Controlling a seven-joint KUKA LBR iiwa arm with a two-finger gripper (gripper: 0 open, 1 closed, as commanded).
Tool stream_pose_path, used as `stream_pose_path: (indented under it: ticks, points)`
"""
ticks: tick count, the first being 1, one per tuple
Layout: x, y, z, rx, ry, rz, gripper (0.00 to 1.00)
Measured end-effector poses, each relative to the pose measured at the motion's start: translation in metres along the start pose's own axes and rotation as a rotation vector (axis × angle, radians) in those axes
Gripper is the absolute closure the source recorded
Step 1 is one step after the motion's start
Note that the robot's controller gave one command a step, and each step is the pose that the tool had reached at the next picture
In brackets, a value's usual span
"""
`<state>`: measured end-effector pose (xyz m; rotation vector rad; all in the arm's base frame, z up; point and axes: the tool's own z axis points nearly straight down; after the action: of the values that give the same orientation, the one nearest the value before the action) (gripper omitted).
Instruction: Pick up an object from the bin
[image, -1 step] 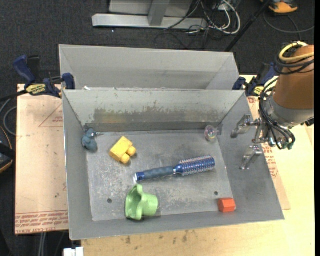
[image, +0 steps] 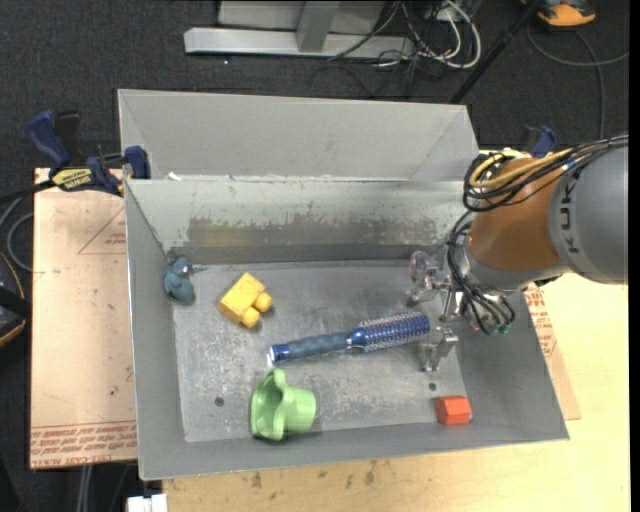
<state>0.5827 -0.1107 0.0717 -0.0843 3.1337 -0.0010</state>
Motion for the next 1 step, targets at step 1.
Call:
stream_pose_path:
  ticks: [1]
  points:
    - [-0.0018,-0.0013,-0.0052,0.002,-0.005,0.001,1.0]
